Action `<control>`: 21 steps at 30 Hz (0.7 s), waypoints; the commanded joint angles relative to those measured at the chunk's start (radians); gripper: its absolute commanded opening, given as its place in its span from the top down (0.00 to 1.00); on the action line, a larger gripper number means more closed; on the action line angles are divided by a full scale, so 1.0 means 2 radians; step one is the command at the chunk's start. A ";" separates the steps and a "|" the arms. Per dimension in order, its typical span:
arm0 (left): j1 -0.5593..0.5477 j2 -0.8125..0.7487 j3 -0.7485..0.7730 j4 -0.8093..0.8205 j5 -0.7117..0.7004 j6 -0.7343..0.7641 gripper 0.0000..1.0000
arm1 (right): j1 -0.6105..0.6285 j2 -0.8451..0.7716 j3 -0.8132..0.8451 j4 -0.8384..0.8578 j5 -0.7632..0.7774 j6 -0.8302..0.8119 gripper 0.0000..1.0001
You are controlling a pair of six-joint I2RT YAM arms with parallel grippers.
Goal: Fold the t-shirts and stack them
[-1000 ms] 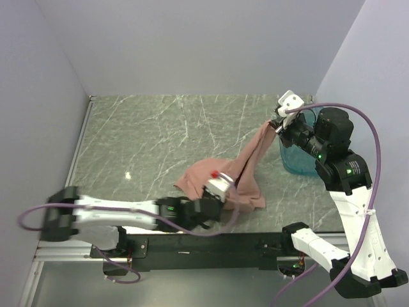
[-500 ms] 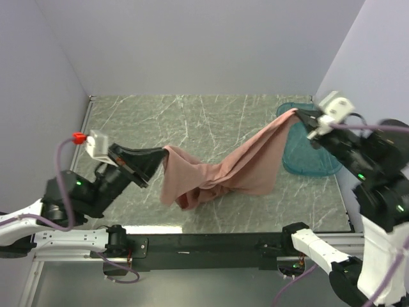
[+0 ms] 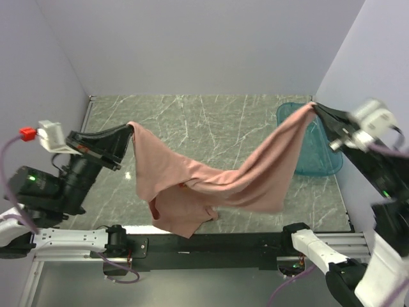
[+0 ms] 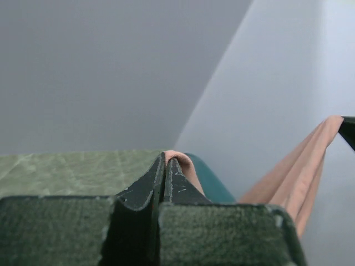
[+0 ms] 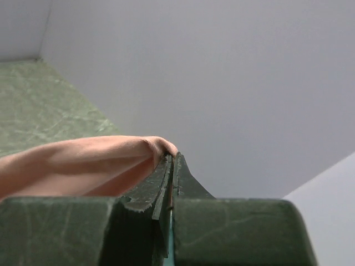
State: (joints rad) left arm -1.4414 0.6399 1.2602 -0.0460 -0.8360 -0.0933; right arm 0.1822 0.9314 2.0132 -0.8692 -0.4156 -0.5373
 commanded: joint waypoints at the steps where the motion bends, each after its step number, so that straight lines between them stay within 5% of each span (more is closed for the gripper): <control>1: 0.000 -0.010 -0.056 0.083 -0.107 0.077 0.99 | -0.004 0.050 -0.079 0.046 -0.017 0.017 1.00; 6: 0.022 0.004 -0.097 0.072 -0.115 0.053 0.99 | -0.002 0.091 -0.179 0.123 -0.049 0.042 1.00; 9: 0.126 0.046 -0.086 0.005 -0.015 -0.036 0.99 | -0.001 0.120 -0.233 0.161 -0.052 0.051 1.00; 10: 0.216 0.059 -0.083 -0.031 0.026 -0.082 0.99 | -0.001 0.129 -0.240 0.168 -0.052 0.052 1.00; 11: 0.262 0.084 -0.088 -0.036 0.116 -0.098 0.99 | 0.000 0.139 -0.245 0.180 -0.048 0.052 1.00; 16: 0.507 0.187 -0.107 0.009 0.332 -0.201 0.99 | 0.006 0.215 -0.257 0.215 -0.021 0.056 1.00; 21: 0.605 0.341 -0.072 0.070 0.432 -0.268 0.99 | 0.010 0.287 -0.240 0.266 0.027 0.086 1.00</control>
State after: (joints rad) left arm -0.2955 1.2415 1.0599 -0.0067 -0.1928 -0.4870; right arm 0.1944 1.4563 1.4853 -0.4854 -0.4313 -0.4152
